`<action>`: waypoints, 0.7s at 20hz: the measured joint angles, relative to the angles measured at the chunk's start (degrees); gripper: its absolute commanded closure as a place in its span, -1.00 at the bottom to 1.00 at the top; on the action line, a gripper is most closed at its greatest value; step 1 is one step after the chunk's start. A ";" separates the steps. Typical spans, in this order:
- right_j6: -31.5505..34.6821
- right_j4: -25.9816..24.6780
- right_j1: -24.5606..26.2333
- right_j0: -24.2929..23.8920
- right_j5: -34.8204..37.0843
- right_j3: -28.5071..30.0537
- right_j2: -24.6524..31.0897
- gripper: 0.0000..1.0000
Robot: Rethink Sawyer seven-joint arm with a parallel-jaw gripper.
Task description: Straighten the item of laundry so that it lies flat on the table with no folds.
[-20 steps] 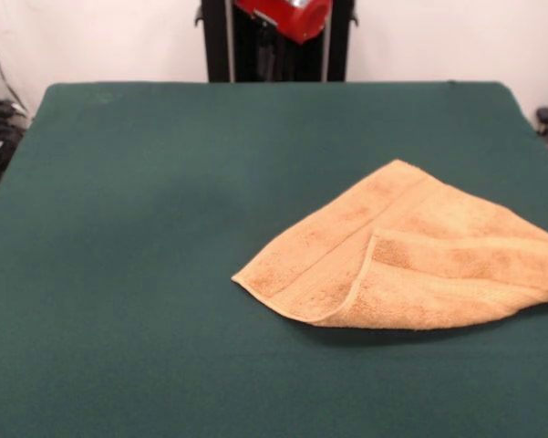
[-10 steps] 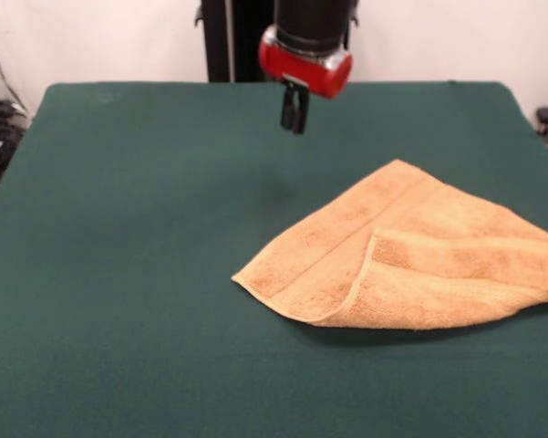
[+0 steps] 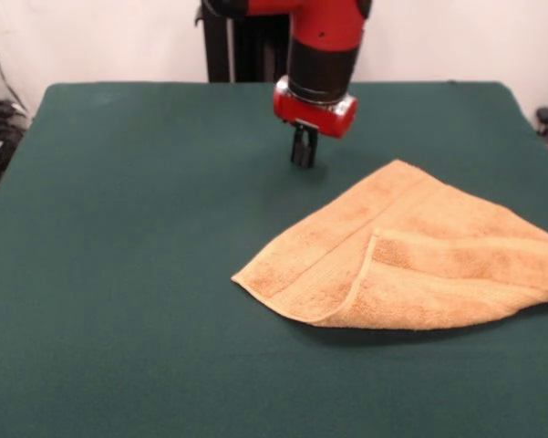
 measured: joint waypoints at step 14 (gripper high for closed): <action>0.00 2.21 1.55 7.04 -0.35 -2.47 -6.16 1.00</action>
